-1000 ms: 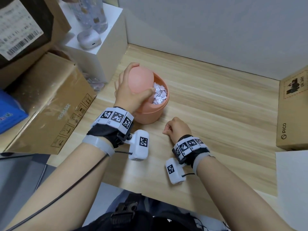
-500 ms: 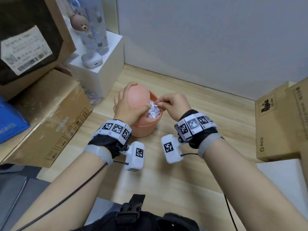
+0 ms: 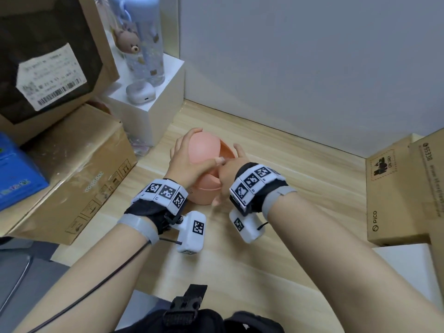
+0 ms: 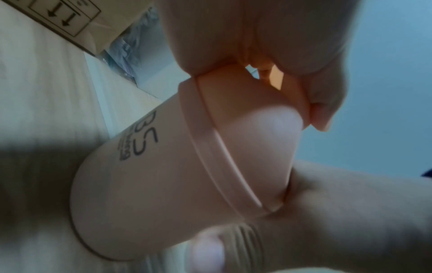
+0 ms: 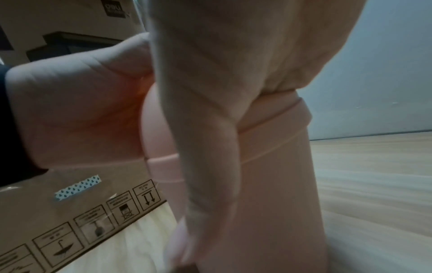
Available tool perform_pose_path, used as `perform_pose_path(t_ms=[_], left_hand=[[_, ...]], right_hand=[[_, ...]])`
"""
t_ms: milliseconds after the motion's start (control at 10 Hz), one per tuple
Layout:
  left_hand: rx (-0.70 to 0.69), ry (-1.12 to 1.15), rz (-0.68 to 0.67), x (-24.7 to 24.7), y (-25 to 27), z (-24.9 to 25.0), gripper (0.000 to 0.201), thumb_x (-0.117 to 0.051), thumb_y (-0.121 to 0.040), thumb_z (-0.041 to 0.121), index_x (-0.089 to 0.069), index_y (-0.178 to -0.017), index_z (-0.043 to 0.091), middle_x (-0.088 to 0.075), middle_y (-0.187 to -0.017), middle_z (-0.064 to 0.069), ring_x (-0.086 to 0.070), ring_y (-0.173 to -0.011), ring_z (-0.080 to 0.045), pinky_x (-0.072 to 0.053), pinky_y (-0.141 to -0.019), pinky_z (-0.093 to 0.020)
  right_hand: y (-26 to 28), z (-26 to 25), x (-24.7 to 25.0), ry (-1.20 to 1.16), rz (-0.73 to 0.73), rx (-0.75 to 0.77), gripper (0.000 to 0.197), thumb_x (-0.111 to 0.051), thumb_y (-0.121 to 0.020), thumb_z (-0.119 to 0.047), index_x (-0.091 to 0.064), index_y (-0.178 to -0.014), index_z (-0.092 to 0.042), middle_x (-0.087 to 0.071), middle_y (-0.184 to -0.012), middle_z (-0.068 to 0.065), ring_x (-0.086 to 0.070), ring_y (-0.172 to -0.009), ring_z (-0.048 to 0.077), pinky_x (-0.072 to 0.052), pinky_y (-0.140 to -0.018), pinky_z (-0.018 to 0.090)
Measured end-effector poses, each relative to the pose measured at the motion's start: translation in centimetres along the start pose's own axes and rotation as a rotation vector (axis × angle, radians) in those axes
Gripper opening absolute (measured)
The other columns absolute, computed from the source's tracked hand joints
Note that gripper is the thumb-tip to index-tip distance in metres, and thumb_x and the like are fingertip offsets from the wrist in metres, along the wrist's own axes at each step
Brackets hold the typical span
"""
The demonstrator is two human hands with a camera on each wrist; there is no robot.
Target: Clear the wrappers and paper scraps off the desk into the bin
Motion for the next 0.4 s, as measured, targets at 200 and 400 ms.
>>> perform_pose_path(t_ms=[200,400], left_hand=[[0.006,0.038,-0.018,0.2,-0.3,-0.5,0.084,-0.071,-0.044,0.055,-0.035,-0.12,0.05,-0.035,-0.137,0.007,-0.03,-0.129,-0.018,-0.026,-0.099,-0.029],[-0.07,0.047,-0.017,0.6,-0.7,-0.4,0.085,-0.072,-0.044,0.053,-0.037,-0.121,0.053,-0.037,-0.138,0.009,-0.034,-0.13,-0.014,-0.029,-0.107,-0.033]], right_hand=[[0.7,0.5,0.8,0.0,0.055,0.038,0.071,-0.046,-0.07,-0.072,-0.053,-0.121,-0.024,-0.054,-0.13,0.007,-0.035,-0.133,0.019,0.02,-0.107,0.055],[4.3,2.2,2.5,-0.143,0.33,0.061,0.029,-0.051,-0.084,-0.042,-0.063,-0.105,-0.027,-0.059,-0.119,-0.005,-0.043,-0.125,0.013,0.003,-0.113,0.049]])
Point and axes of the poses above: each hand's wrist, its own y-axis away from the middle knuckle, its own x-axis out of the back of the hand, z = x × y, the point moved 7 cm from there along -y, towards the middle knuckle
